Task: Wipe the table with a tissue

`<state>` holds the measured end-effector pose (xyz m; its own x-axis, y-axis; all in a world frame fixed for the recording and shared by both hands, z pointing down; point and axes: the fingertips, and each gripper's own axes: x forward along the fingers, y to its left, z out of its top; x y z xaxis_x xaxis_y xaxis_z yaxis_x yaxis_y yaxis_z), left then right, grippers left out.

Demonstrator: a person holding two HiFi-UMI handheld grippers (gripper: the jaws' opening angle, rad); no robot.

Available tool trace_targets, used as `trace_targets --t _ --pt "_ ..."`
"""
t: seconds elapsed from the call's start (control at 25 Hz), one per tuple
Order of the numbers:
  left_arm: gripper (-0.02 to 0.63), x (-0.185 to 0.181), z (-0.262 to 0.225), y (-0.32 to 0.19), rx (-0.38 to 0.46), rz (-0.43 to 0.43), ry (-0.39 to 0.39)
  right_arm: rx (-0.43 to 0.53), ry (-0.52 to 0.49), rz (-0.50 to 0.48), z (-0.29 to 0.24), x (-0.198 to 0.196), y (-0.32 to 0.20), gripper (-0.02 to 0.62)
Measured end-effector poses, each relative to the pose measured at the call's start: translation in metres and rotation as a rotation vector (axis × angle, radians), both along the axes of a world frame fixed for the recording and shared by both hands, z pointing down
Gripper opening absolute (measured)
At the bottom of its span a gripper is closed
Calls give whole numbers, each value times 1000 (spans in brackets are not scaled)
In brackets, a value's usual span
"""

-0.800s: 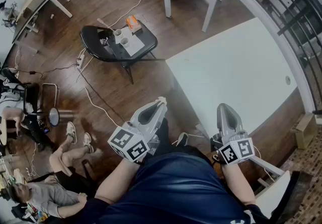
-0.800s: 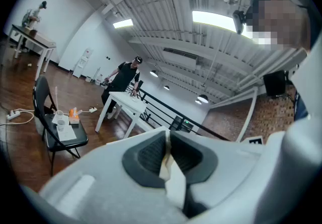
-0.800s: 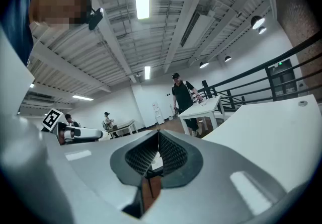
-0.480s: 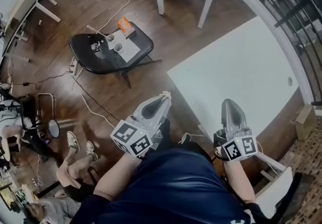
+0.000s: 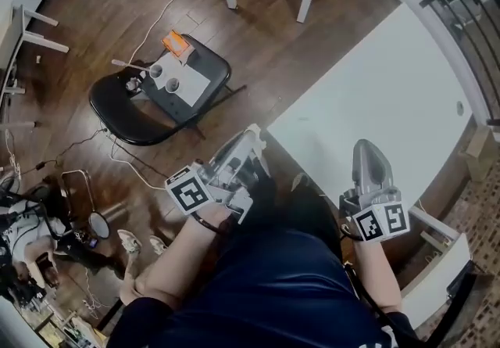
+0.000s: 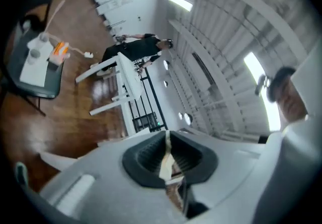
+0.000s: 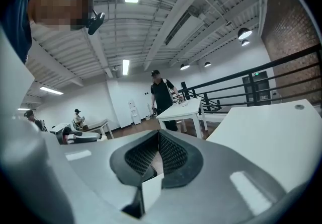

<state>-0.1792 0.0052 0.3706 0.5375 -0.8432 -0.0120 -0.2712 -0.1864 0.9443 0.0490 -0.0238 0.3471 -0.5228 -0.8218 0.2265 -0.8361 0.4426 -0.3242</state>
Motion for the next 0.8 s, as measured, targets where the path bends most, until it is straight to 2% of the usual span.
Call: trace_targets --t 0.08,0.12,0.2,0.28,0.44,0.6,0.64,0.72,0.8 --pt "26 -9 2 -14 -26 -41 239 -14 -4 4 6 0 -9 12" --pt "25 -11 2 -21 -25 -52 323 -23 -9 5 10 0 -13 12" --pt "25 -9 6 -33 -17 -42 388 -47 -28 9 22 0 -18 12" --pt "25 1 17 -39 -22 -17 390 -60 -43 3 33 1 -23 12" --pt "25 27 41 -50 -63 41 337 -72 -62 6 46 12 -32 12" --pt "25 67 63 -64 -90 124 226 -91 -68 35 58 28 -38 12" --pt "25 80 71 -66 -98 149 170 -96 -68 43 61 32 -38 12" --pt "25 100 92 -68 -123 190 12 -106 -68 59 67 40 -36 12" --pt "25 113 117 -69 -165 197 -107 -117 -69 66 71 45 -32 12"
